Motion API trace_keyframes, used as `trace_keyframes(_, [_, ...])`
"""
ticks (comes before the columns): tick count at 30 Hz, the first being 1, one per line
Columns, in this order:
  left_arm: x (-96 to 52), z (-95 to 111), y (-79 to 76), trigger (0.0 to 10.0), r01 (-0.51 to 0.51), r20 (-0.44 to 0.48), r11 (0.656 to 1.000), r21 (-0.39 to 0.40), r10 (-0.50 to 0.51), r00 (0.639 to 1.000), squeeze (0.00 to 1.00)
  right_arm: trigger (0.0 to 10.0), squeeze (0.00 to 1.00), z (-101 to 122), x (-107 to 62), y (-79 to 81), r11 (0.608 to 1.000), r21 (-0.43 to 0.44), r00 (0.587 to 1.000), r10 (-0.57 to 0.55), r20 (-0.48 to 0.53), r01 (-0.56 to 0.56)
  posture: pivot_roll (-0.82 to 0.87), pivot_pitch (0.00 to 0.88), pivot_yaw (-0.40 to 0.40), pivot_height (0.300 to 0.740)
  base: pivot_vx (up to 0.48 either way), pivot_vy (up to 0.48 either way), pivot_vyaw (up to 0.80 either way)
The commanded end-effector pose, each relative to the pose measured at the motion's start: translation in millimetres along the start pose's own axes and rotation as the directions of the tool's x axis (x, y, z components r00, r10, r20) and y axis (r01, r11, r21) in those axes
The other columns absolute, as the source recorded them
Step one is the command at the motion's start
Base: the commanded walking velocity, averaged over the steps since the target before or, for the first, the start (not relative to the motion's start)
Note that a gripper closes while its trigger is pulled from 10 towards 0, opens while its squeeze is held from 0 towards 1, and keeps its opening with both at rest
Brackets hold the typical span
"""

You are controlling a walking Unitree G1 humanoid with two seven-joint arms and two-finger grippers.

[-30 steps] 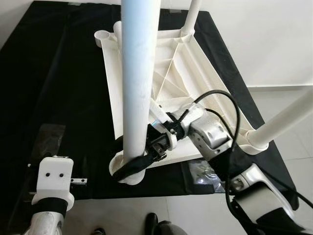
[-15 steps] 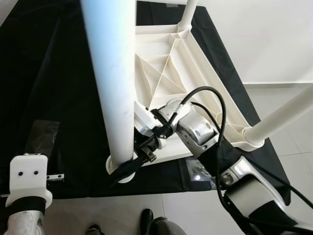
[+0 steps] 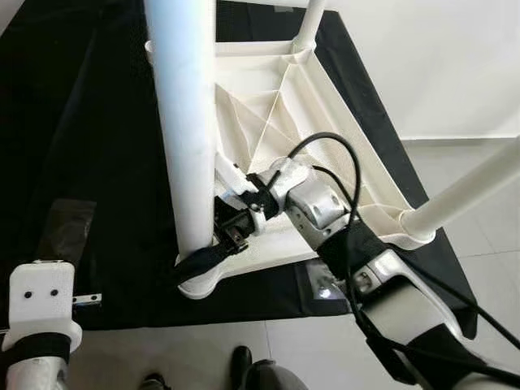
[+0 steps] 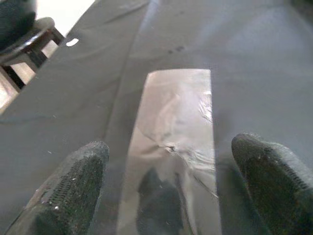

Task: Building children table

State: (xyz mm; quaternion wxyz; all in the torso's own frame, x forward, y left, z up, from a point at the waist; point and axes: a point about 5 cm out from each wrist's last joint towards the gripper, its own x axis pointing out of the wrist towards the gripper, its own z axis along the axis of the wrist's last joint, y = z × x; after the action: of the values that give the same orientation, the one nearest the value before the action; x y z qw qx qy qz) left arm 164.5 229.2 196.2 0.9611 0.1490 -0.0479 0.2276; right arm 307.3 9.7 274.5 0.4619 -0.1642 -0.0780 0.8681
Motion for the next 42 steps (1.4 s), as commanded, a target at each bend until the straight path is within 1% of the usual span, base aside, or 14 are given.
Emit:
trace_keyframes(1, [-3.7, -3, 4.0, 10.0, -0.016, -0.029, 1.0, 0.019, 0.016, 0.999, 0.0, 10.0, 0.0, -18, 3.5, 4.9, 0.998, 0.061, 0.999, 0.022, -0.044, -0.019, 0.08, 0.351, -0.229, 0.74, 0.0, 0.0, 0.0])
trace_keyframes(21, [-6.3, -3, -0.2, 10.0, -0.012, -0.038, 1.0, 0.008, 0.013, 0.999, 0.0, 10.0, 0.0, -27, 1.1, 26.5, 0.982, 0.073, 0.958, 0.188, -0.216, -0.176, 0.08, 0.354, -0.232, 0.74, 0.0, 0.0, 0.0])
trace_keyframes(29, [-5.3, -4, -0.6, 10.0, -0.016, -0.041, 1.0, 0.005, 0.016, 0.999, 0.0, 10.0, 0.0, -31, -1.2, 16.9, 0.996, 0.069, 0.985, 0.071, -0.159, -0.06, 0.07, 0.343, -0.23, 0.74, 0.0, 0.0, 0.0])
trace_keyframes(32, [-3.7, -5, -1.0, 10.0, -0.015, -0.04, 1.0, 0.004, 0.015, 0.999, 0.0, 10.0, 0.0, -37, -5.3, 16.0, 0.992, 0.096, 0.987, -0.063, -0.15, 0.078, 0.06, 0.336, -0.234, 0.74, 0.0, 0.0, 0.0])
trace_keyframes(33, [-2.0, -5, -0.9, 10.0, -0.016, -0.036, 1.0, 0.005, 0.016, 0.999, 0.0, 10.0, 0.0, -41, -9.9, 18.5, 0.964, 0.133, 0.967, -0.21, -0.14, 0.229, 0.05, 0.326, -0.241, 0.74, 0.0, 0.0, 0.0])
trace_keyframes(34, [-2.0, -5, -0.9, 10.0, -0.016, -0.036, 1.0, 0.005, 0.016, 0.999, 0.0, 10.0, 0.0, -41, -9.9, 18.5, 0.964, 0.133, 0.967, -0.21, -0.14, 0.229, 0.05, 0.326, -0.241, 0.74, 0.0, 0.0, 0.0])
trace_keyframes(35, [-0.4, -5, -0.5, 10.0, -0.019, -0.032, 1.0, 0.005, 0.019, 0.999, 0.0, 10.0, 0.0, -45, -14.5, 23.8, 0.915, 0.175, 0.929, -0.342, -0.144, 0.364, 0.04, 0.321, -0.245, 0.74, 0.0, 0.0, 0.0])
trace_keyframes(36, [-0.4, -5, -0.5, 10.0, -0.019, -0.032, 1.0, 0.005, 0.019, 0.999, 0.0, 10.0, 0.0, -45, -14.5, 23.8, 0.915, 0.175, 0.929, -0.342, -0.144, 0.364, 0.04, 0.321, -0.245, 0.74, 0.0, 0.0, 0.0])
trace_keyframes(37, [1.6, -5, 0.2, 10.0, -0.022, -0.027, 1.0, 0.005, 0.022, 0.999, 0.0, 10.0, 0.0, -50, -16.1, 33.3, 0.846, 0.216, 0.872, -0.462, -0.162, 0.488, 0.04, 0.315, -0.241, 0.74, 0.0, 0.0, 0.0])
trace_keyframes(38, [1.6, -5, 0.2, 10.0, -0.022, -0.027, 1.0, 0.005, 0.022, 0.999, 0.0, 10.0, 0.0, -50, -16.1, 33.3, 0.846, 0.216, 0.872, -0.462, -0.162, 0.488, 0.04, 0.315, -0.241, 0.74, 0.0, 0.0, 0.0])
trace_keyframes(39, [4.1, -6, 1.2, 10.0, -0.026, -0.022, 1.0, 0.005, 0.026, 0.999, 0.0, 10.0, 0.0, -59, -14.2, 43.6, 0.725, 0.238, 0.762, -0.608, -0.22, 0.647, 0.04, 0.304, -0.229, 0.74, 0.0, 0.0, 0.0])
trace_keyframes(40, [4.1, -6, 1.2, 10.0, -0.026, -0.022, 1.0, 0.005, 0.026, 0.999, 0.0, 10.0, 0.0, -59, -14.2, 43.6, 0.725, 0.238, 0.762, -0.608, -0.22, 0.647, 0.04, 0.304, -0.229, 0.74, 0.0, 0.0, 0.0])
trace_keyframes(41, [6.3, -5, 1.8, 10.0, -0.028, -0.016, 1.0, 0.004, 0.028, 0.999, 0.0, 10.0, 0.0, -68, -12.0, 55.2, 0.607, 0.21, 0.641, -0.706, -0.3, 0.767, 0.04, 0.302, -0.224, 0.74, 0.0, 0.0, 0.0])
trace_keyframes(42, [6.3, -5, 1.8, 10.0, -0.028, -0.016, 1.0, 0.004, 0.028, 0.999, 0.0, 10.0, 0.0, -68, -12.0, 55.2, 0.607, 0.21, 0.641, -0.706, -0.3, 0.767, 0.04, 0.302, -0.224, 0.74, 0.0, 0.0, 0.0])
